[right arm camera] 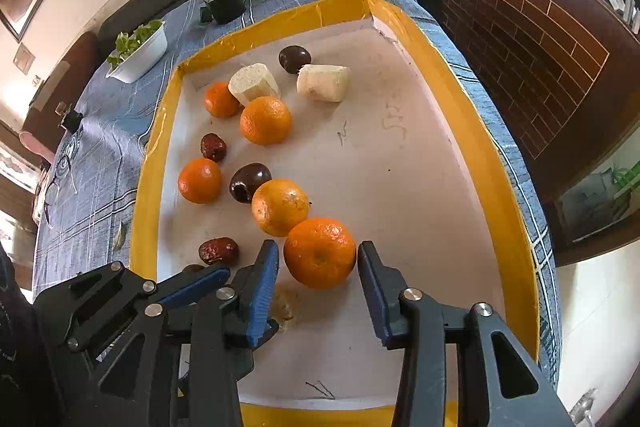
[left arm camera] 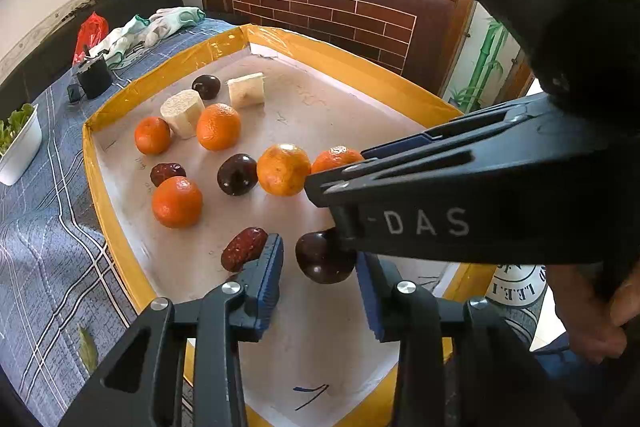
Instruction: Organize fruits
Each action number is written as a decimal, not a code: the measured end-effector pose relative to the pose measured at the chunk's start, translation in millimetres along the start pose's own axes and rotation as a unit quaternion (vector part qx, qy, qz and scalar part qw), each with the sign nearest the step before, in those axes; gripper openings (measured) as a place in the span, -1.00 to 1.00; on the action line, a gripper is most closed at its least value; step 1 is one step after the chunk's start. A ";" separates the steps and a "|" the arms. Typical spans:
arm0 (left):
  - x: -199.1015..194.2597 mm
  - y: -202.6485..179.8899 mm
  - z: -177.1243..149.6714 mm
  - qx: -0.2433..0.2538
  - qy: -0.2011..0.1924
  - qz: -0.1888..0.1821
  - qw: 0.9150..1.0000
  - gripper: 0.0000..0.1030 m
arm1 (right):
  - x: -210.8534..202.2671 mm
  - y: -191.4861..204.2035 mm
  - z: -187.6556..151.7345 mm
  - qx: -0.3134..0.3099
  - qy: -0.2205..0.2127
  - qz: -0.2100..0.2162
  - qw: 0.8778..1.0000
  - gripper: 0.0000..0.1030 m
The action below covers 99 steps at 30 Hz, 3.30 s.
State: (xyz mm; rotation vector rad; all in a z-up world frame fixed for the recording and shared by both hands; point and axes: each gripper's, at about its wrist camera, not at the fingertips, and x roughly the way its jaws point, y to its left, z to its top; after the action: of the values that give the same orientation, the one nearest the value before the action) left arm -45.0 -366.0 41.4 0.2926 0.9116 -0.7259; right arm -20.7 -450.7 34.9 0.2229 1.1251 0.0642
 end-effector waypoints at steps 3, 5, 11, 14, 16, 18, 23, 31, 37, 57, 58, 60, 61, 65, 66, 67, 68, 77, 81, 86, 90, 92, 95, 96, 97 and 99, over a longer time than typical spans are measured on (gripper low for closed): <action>0.3 -0.1 0.1 0.002 0.000 -0.001 1.000 -0.31 | -1.9 -1.2 -0.9 0.003 -0.001 -0.004 1.000 -0.06; 0.3 -0.2 0.1 0.003 -0.001 -0.002 1.000 -0.30 | -3.8 -2.2 -2.0 0.005 -0.003 -0.006 1.000 -0.04; 0.0 0.5 0.1 0.005 -0.002 -0.004 1.000 -0.19 | -9.6 -4.1 -4.8 0.014 -0.010 -0.011 1.000 0.10; -0.1 0.3 -0.1 0.007 -0.001 -0.005 1.000 -0.19 | -12.0 -4.9 -7.1 0.018 -0.012 -0.014 1.000 0.10; -0.3 0.4 -0.3 0.008 -0.001 -0.006 1.000 -0.17 | -13.2 -5.3 -7.9 0.021 -0.013 -0.016 1.000 0.10; -0.7 0.2 -0.4 0.009 -0.002 -0.007 1.000 -0.12 | -14.8 -5.5 -8.3 0.023 -0.015 -0.019 0.999 0.11; -1.4 -0.4 -0.7 0.012 -0.003 -0.008 1.000 -0.06 | -19.4 -6.2 -12.3 0.030 -0.020 -0.025 0.999 0.16; -1.7 -1.4 -0.2 0.016 -0.003 -0.007 1.000 0.06 | -24.9 -9.2 -16.5 0.042 -0.024 -0.031 0.998 0.19; -3.3 -2.7 1.3 0.018 -0.006 0.001 1.000 0.21 | -30.4 -13.1 -20.2 0.052 -0.027 -0.032 0.998 0.26; -69.3 51.7 -34.1 -0.026 0.000 -0.002 1.000 0.99 | -98.0 15.9 -67.1 0.090 -0.102 -0.123 0.983 0.93; -73.8 55.1 -36.4 -0.027 0.000 0.006 1.000 0.99 | -100.2 20.3 -70.6 0.092 -0.103 -0.127 0.982 0.93; -83.1 60.2 -40.7 -0.021 0.002 0.032 0.999 0.99 | -104.8 29.8 -77.1 0.096 -0.107 -0.139 0.980 0.93; -89.4 62.6 -43.2 -0.019 -0.001 0.031 0.999 0.99 | -107.5 33.0 -80.1 0.100 -0.110 -0.142 0.979 0.93; -111.3 70.9 -51.2 -0.017 -0.012 0.020 1.000 0.99 | -119.2 45.6 -93.6 0.117 -0.122 -0.152 0.974 0.93; -117.4 71.9 -52.6 -0.013 -0.013 0.029 0.999 0.99 | -122.1 49.2 -97.3 0.120 -0.124 -0.155 0.973 0.93; -122.7 71.7 -53.5 -0.007 -0.017 0.038 0.999 0.99 | -124.6 52.4 -100.2 0.121 -0.126 -0.158 0.972 0.93; -128.2 70.9 -54.1 0.001 -0.022 0.045 0.999 0.99 | -127.3 55.8 -103.9 0.123 -0.129 -0.162 0.971 0.93; -177.8 61.7 -53.4 0.070 -0.049 0.114 0.990 0.99 | -149.2 85.0 -126.4 0.126 -0.157 -0.181 0.963 0.93; -192.0 58.5 -59.3 0.087 -0.081 0.157 0.980 0.99 | -153.3 92.9 -130.6 0.131 -0.162 -0.181 0.961 0.93; -189.8 56.2 -67.8 0.100 -0.076 0.174 0.977 0.99 | -153.3 103.2 -133.6 0.124 -0.161 -0.183 0.962 0.93; -185.1 55.4 -73.2 0.099 -0.066 0.161 0.980 0.99 | -151.9 109.5 -137.3 0.119 -0.158 -0.184 0.963 0.93; -182.5 53.5 -75.8 0.099 -0.059 0.151 0.982 0.99 | -151.2 110.0 -139.2 0.119 -0.156 -0.183 0.963 0.93; -177.7 49.2 -78.1 0.105 -0.052 0.139 0.983 0.99 | -151.6 110.6 -142.4 0.120 -0.156 -0.184 0.963 0.93; -176.7 47.2 -78.1 0.107 -0.051 0.136 0.984 0.99 | -152.5 110.4 -143.1 0.121 -0.157 -0.185 0.963 0.93; -176.4 45.7 -78.3 0.109 -0.052 0.134 0.984 0.99 | -153.3 110.3 -144.1 0.122 -0.158 -0.185 0.962 0.93; -174.5 42.5 -77.8 0.114 -0.051 0.122 0.985 0.99 | -153.9 109.1 -145.3 0.124 -0.160 -0.186 0.962 0.93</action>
State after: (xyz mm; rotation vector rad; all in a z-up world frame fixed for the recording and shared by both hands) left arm -133.4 -216.9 132.3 0.5546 0.6807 -0.6125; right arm -211.2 -348.3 134.5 0.2322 0.8345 -0.4368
